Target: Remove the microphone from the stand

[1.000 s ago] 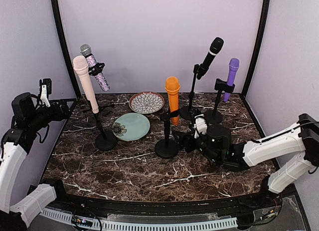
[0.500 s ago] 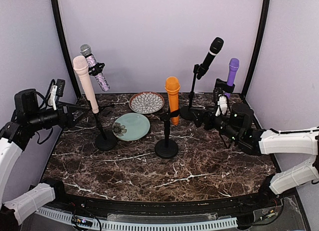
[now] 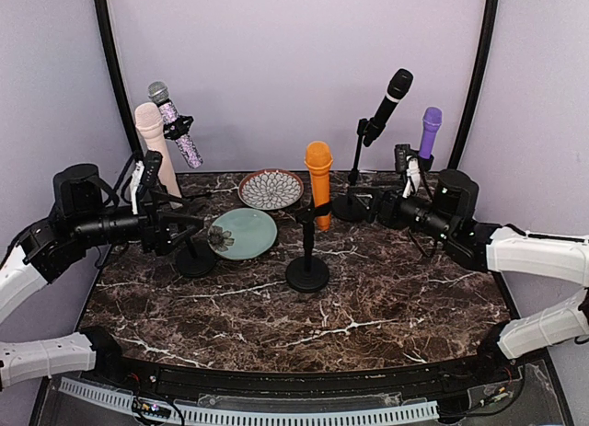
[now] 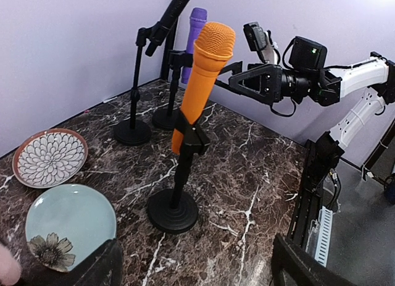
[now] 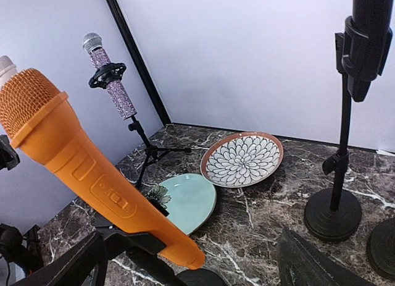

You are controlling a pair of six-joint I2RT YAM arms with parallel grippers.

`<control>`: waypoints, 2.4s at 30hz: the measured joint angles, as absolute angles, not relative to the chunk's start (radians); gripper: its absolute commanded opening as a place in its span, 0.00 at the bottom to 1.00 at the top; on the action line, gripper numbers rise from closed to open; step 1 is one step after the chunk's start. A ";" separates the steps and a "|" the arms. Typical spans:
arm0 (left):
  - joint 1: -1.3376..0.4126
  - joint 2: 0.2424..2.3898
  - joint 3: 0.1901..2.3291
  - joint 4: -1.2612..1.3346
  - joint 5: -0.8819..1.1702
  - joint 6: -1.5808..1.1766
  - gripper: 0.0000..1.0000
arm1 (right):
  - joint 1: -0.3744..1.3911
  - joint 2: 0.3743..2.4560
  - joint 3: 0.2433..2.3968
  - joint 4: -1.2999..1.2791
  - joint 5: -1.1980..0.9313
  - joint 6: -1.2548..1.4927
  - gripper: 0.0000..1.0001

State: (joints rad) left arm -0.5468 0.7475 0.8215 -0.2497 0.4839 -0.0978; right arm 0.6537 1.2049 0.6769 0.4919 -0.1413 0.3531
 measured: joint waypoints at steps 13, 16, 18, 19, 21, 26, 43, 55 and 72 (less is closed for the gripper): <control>-0.880 1.255 0.869 0.147 0.243 -0.064 0.87 | 0.673 1.177 0.805 0.378 -0.284 0.341 0.98; -0.880 1.340 0.897 0.216 0.213 -0.064 0.89 | 0.719 1.177 0.846 0.337 -0.272 0.305 0.98; -0.880 1.365 0.901 0.250 0.196 -0.064 0.89 | 0.746 1.178 0.865 0.327 -0.265 0.283 0.99; -0.880 1.373 0.901 0.262 0.191 -0.064 0.90 | 0.758 1.180 0.876 0.323 -0.258 0.270 0.98; -0.880 1.382 0.902 0.282 0.183 -0.064 0.90 | 0.783 1.189 0.897 0.319 -0.236 0.247 0.98; -0.880 1.403 0.904 0.317 0.171 -0.065 0.91 | 0.812 1.246 0.959 0.321 -0.176 0.192 0.98; -0.880 1.411 0.900 0.360 0.157 -0.065 0.95 | 0.864 1.416 1.136 0.289 -0.072 0.046 0.70; -0.880 1.444 0.900 0.391 0.161 -0.059 0.99 | 0.871 1.434 1.150 0.282 -0.025 0.022 0.44; -0.880 1.561 0.972 0.433 0.155 0.015 0.99 | 0.872 1.434 1.150 0.283 -0.025 0.023 0.43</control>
